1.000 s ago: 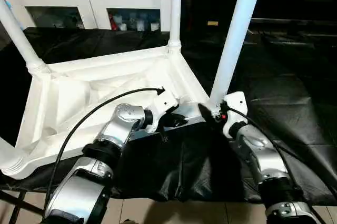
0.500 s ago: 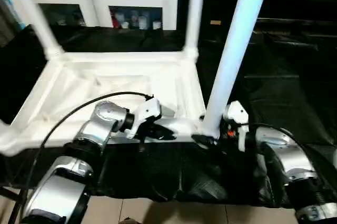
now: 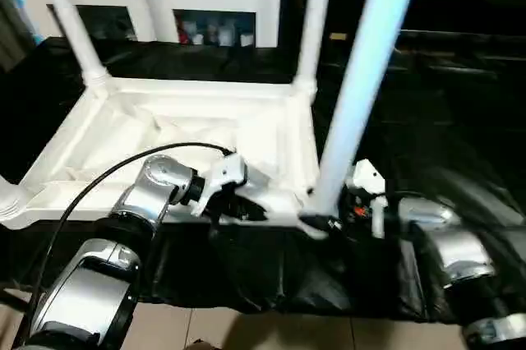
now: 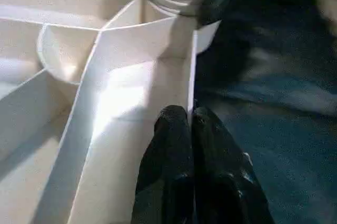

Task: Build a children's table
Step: Rotate leg to tighten

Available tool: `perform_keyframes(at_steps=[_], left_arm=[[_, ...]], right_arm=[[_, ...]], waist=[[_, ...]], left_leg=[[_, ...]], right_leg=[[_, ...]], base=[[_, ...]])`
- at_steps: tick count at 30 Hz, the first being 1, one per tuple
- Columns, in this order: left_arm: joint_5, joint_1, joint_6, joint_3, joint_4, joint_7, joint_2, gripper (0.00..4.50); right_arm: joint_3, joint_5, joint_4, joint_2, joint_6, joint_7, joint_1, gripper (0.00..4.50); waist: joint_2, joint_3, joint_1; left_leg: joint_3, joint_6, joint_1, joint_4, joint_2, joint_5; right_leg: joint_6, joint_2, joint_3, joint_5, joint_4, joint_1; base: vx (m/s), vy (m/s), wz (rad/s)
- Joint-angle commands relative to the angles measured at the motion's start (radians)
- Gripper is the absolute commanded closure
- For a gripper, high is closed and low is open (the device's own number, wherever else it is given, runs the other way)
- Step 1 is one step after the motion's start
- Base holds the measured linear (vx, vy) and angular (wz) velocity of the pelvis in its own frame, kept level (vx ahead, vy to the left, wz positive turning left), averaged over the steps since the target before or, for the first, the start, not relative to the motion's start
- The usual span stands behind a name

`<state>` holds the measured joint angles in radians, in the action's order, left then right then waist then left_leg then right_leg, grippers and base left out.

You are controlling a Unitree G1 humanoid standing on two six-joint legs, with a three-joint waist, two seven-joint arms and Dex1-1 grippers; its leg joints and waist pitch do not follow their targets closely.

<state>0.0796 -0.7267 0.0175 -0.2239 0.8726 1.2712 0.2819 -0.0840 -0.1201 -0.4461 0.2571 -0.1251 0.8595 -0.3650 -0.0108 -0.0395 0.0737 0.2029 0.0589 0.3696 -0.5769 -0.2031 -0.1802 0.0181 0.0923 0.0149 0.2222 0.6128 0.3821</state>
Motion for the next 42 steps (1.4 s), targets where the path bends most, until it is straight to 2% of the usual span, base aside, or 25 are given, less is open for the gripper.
perform_keyframes(at_steps=[1, 3, 4, 6, 7, 8, 9, 10, 12, 15, 16, 19, 20, 21, 23, 26, 27, 28, 29, 33, 36, 37, 42], left_arm=[[0.010, -0.001, -0.051, -0.005, 0.007, -0.127, -0.079, 4.50], [0.012, 0.007, -0.082, -0.001, -0.007, -0.190, -0.119, 4.50], [0.012, 0.007, -0.082, -0.001, -0.007, -0.190, -0.119, 4.50], [0.015, 0.020, -0.117, 0.006, -0.029, -0.285, -0.177, 4.50], [0.015, 0.020, -0.117, 0.006, -0.029, -0.285, -0.177, 4.50], [0.015, 0.032, -0.135, 0.000, -0.048, -0.316, -0.209, 4.50], [0.014, 0.037, -0.143, -0.002, -0.056, -0.334, -0.226, 4.50], [0.013, 0.039, -0.148, -0.002, -0.060, -0.346, -0.237, 4.50], [0.020, 0.044, -0.139, -0.012, -0.060, -0.354, -0.249, 4.50], [0.025, 0.052, -0.127, -0.023, -0.070, -0.337, -0.242, 4.50], [0.022, 0.053, -0.118, -0.024, -0.070, -0.318, -0.231, 4.50], [0.014, 0.053, -0.098, -0.021, -0.074, -0.257, -0.191, 4.50], [0.011, 0.055, -0.077, -0.026, -0.080, -0.206, -0.162, 4.50], [0.011, 0.055, -0.077, -0.026, -0.080, -0.206, -0.162, 4.50], [0.001, 0.058, -0.058, -0.032, -0.085, -0.130, -0.129, 4.50], [0.006, 0.052, -0.038, -0.038, -0.073, -0.078, -0.097, 4.50], [0.008, 0.046, -0.014, -0.043, -0.061, -0.032, -0.072, 4.50], [0.009, 0.046, -0.011, -0.043, -0.060, -0.028, -0.070, 4.50], [0.007, 0.041, 0.001, -0.046, -0.047, 0.012, -0.053, 4.50], [0.015, 0.031, 0.043, -0.066, -0.024, 0.080, -0.021, 4.50], [0.018, 0.027, 0.051, -0.069, -0.018, 0.099, -0.015, 4.50], [0.018, 0.025, 0.053, -0.068, -0.016, 0.102, -0.014, 4.50], [0.015, 0.009, 0.077, -0.073, 0.006, 0.133, -0.007, 4.50]], right_arm=[[0.000, 0.041, -0.053, -0.067, -0.008, -0.192, -0.009, 1.76], [0.031, 0.049, -0.067, -0.112, -0.024, -0.311, -0.009, 1.76], [0.031, 0.049, -0.067, -0.112, -0.024, -0.311, -0.009, 1.76], [0.053, 0.069, -0.072, -0.174, -0.052, -0.446, -0.007, 1.76], [0.053, 0.069, -0.072, -0.174, -0.052, -0.446, -0.007, 1.76], [0.053, 0.087, -0.085, -0.212, -0.048, -0.515, -0.010, 1.76], [0.052, 0.090, -0.090, -0.232, -0.033, -0.537, -0.011, 1.76], [0.050, 0.091, -0.093, -0.245, -0.023, -0.550, -0.012, 1.20], [0.047, 0.084, -0.093, -0.259, 0.016, -0.542, -0.016, 1.07], [0.051, 0.069, -0.082, -0.252, 0.024, -0.516, -0.021, 0.77], [0.044, 0.068, -0.075, -0.238, 0.025, -0.487, -0.022, 0.69], [0.016, 0.060, -0.047, -0.183, 0.030, -0.369, -0.015, 0.59], [0.000, 0.048, -0.029, -0.144, 0.031, -0.283, -0.008, 0.59], [0.000, 0.048, -0.029, -0.144, 0.031, -0.283, -0.008, 0.59], [-0.016, 0.030, -0.012, -0.098, 0.044, -0.179, 0.000, 0.59], [-0.034, 0.004, 0.014, -0.053, 0.045, -0.064, 0.012, 0.59], [-0.047, -0.019, 0.036, -0.014, 0.042, 0.032, 0.022, 0.59], [-0.048, -0.021, 0.038, -0.011, 0.041, 0.040, 0.023, 0.59], [-0.053, -0.040, 0.052, 0.020, 0.034, 0.114, 0.025, 0.75], [-0.067, -0.065, 0.063, 0.071, 0.009, 0.233, 0.019, 1.04], [-0.075, -0.064, 0.061, 0.085, 0.012, 0.261, 0.015, 1.35], [-0.076, -0.064, 0.060, 0.088, 0.013, 0.268, 0.013, 1.35], [-0.098, -0.066, 0.062, 0.107, 0.010, 0.327, 0.007, 1.73]], waist=[[0.010, 0.040, -0.008], [0.008, 0.041, -0.013], [0.008, 0.041, -0.017], [0.009, 0.044, -0.019], [0.011, 0.044, -0.019], [0.006, 0.046, -0.017], [0.006, 0.046, -0.017], [0.007, 0.046, -0.016], [0.005, 0.046, -0.016], [0.003, 0.047, -0.016], [0.002, 0.046, -0.017], [0.006, 0.047, -0.018], [0.005, 0.049, -0.016], [0.005, 0.049, -0.016], [0.007, 0.051, -0.018], [0.007, 0.052, -0.016], [0.007, 0.054, -0.012], [0.006, 0.054, -0.010], [0.005, 0.055, -0.007], [0.005, 0.052, -0.004], [0.005, 0.050, 0.008], [0.002, 0.051, 0.012], [0.006, 0.053, 0.015]], left_leg=[[-0.018, 0.028, -0.021, 0.084, -0.029, -0.304], [-0.020, 0.033, -0.020, 0.085, -0.028, -0.308], [-0.020, 0.034, -0.020, 0.086, -0.027, -0.307], [-0.019, 0.021, -0.015, 0.082, -0.025, -0.273], [-0.017, 0.015, -0.015, 0.081, -0.023, -0.265], [-0.016, 0.004, -0.013, 0.079, -0.023, -0.242], [-0.016, 0.004, -0.013, 0.079, -0.023, -0.242], [-0.016, 0.003, -0.013, 0.079, -0.022, -0.237], [-0.016, -0.002, -0.013, 0.078, -0.022, -0.243], [-0.017, -0.009, -0.012, 0.078, -0.021, -0.245], [-0.017, -0.010, -0.012, 0.079, -0.021, -0.247], [-0.016, -0.018, -0.010, 0.077, -0.021, -0.245], [-0.017, -0.031, -0.008, 0.075, -0.020, -0.231], [-0.017, -0.031, -0.008, 0.075, -0.020, -0.231], [-0.015, -0.054, -0.005, 0.069, -0.019, -0.192], [-0.014, -0.073, -0.007, 0.065, -0.021, -0.165], [-0.012, -0.082, -0.006, 0.062, -0.021, -0.150], [-0.012, -0.088, -0.007, 0.061, -0.021, -0.147], [-0.010, -0.096, -0.007, 0.059, -0.024, -0.134], [-0.009, -0.095, -0.010, 0.061, -0.026, -0.167], [-0.008, -0.072, -0.015, 0.064, -0.031, -0.190], [-0.009, -0.063, -0.014, 0.065, -0.031, -0.191], [-0.010, -0.056, -0.013, 0.064, -0.029, -0.180]], right_leg=[[-0.201, 0.048, -0.022, 0.304, -0.094, -0.016], [-0.192, 0.046, -0.023, 0.305, -0.095, -0.016], [-0.191, 0.043, -0.023, 0.285, -0.095, -0.014], [-0.191, 0.040, -0.024, 0.213, -0.091, -0.017], [-0.191, 0.040, -0.024, 0.200, -0.090, -0.018], [-0.192, 0.040, -0.024, 0.169, -0.089, -0.020], [-0.192, 0.040, -0.024, 0.169, -0.089, -0.020], [-0.190, 0.039, -0.023, 0.162, -0.089, -0.020], [-0.187, 0.039, -0.023, 0.158, -0.090, -0.020], [-0.184, 0.037, -0.023, 0.147, -0.090, -0.022], [-0.183, 0.037, -0.023, 0.144, -0.089, -0.022], [-0.184, 0.037, -0.022, 0.132, -0.089, -0.026], [-0.189, 0.037, -0.021, 0.112, -0.086, -0.029], [-0.189, 0.037, -0.021, 0.112, -0.086, -0.029], [-0.205, 0.038, -0.021, 0.049, -0.080, -0.033], [-0.232, 0.036, -0.020, -0.009, -0.075, -0.034], [-0.241, 0.034, -0.018, -0.038, -0.070, -0.038], [-0.246, 0.034, -0.017, -0.049, -0.069, -0.037], [-0.261, 0.032, -0.014, -0.079, -0.064, -0.038], [-0.277, 0.034, -0.014, -0.031, -0.068, -0.034], [-0.274, 0.038, -0.017, 0.029, -0.071, -0.030], [-0.271, 0.039, -0.017, 0.039, -0.070, -0.030], [-0.267, 0.039, -0.017, 0.016, -0.067, -0.033]], base=[[0.000, 0.000, 0.00], [0.000, 0.000, 0.00], [0.000, 0.000, 0.00], [0.000, 0.000, 0.00], [0.000, 0.000, 0.00], [0.000, 0.000, 0.00], [0.000, 0.000, 0.00], [0.000, 0.000, 0.00], [0.000, 0.000, 0.00], [0.000, 0.000, 0.00], [0.000, 0.000, 0.00], [0.000, 0.000, 0.00], [0.000, 0.000, 0.00], [0.000, 0.000, 0.00], [0.000, 0.000, 0.00], [0.000, 0.000, 0.00], [0.000, 0.000, 0.00], [0.000, 0.000, 0.00], [0.000, 0.000, 0.00], [0.000, 0.000, 0.00], [0.000, 0.000, 0.00], [0.000, 0.000, 0.00], [0.000, 0.000, 0.00]])
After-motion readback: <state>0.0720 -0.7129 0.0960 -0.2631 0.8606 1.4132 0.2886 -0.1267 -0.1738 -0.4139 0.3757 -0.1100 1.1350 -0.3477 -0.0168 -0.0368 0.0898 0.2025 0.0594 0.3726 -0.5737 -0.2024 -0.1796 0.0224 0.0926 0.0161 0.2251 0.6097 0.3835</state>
